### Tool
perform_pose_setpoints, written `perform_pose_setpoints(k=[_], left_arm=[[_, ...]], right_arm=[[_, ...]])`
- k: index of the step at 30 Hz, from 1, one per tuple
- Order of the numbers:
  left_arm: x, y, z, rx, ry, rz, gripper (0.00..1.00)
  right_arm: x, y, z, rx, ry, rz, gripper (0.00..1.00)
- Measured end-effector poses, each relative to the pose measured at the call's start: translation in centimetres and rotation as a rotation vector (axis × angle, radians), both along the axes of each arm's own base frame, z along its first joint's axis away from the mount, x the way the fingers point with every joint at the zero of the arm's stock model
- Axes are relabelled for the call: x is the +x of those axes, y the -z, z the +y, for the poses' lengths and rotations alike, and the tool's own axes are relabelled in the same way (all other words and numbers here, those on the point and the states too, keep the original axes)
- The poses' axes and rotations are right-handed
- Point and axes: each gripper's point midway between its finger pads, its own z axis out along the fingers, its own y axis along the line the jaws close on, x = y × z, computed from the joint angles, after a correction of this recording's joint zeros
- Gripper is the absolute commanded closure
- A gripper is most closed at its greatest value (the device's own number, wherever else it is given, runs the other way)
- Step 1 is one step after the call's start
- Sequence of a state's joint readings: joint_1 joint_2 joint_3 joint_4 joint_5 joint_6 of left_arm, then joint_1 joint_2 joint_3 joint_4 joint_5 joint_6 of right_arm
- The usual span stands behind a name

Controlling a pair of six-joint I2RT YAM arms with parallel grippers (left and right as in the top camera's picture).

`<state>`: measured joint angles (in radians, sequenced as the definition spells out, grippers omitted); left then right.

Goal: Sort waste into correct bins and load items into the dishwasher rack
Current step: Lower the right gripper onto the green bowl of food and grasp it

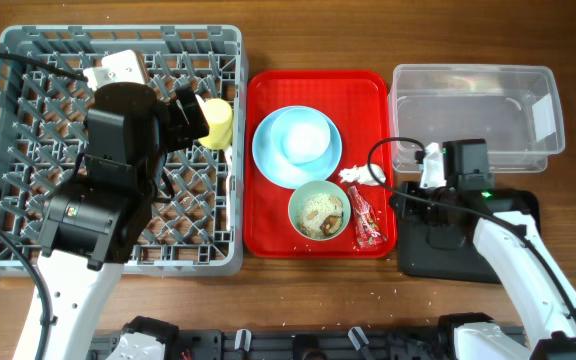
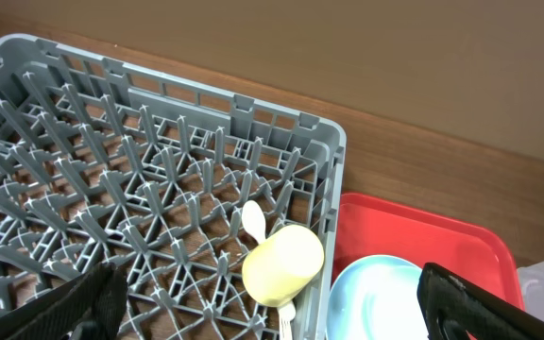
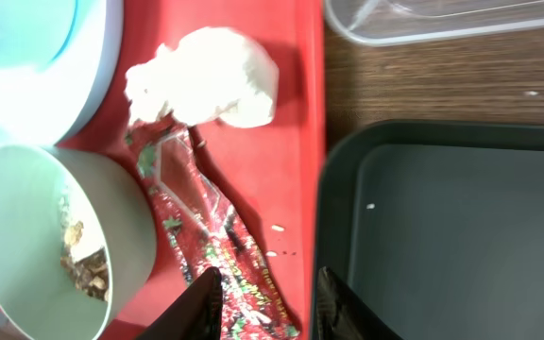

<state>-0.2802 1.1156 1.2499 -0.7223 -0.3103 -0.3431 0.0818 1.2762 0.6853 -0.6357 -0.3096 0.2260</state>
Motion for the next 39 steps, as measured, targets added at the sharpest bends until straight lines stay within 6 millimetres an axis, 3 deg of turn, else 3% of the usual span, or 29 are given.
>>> perform_pose_setpoints(k=[4,5,7,9,14,18,22,39], left_arm=[[0.0,0.0,0.0,0.000,0.000,0.000,0.00],[0.0,0.0,0.0,0.000,0.000,0.000,0.00],[0.0,0.0,0.0,0.000,0.000,0.000,0.00],[0.0,0.0,0.0,0.000,0.000,0.000,0.00],[0.0,0.0,0.0,0.000,0.000,0.000,0.00],[0.0,0.0,0.0,0.000,0.000,0.000,0.00],[0.0,0.0,0.0,0.000,0.000,0.000,0.00],[0.0,0.0,0.0,0.000,0.000,0.000,0.00]], right_arm=[[0.1,2.2,-1.1,-0.172,0.023,0.038,0.66],[0.2,2.6,-1.4,-0.189,0.037,0.046,0.69],[0.3,3.8,-2.0,-0.220,0.061,0.078,0.87],[0.3,4.3,-2.2,-0.233,0.075,0.092,0.92],[0.3,4.0,-1.9,-0.230,0.041,0.092,0.92],[2.0,2.3,-0.7,-0.197,-0.059,0.022,0.90],[2.1,2.1,-0.4,-0.195,-0.115,0.005,0.87],[4.0,1.5,-0.3,-0.198,-0.108,-0.080,0.81]])
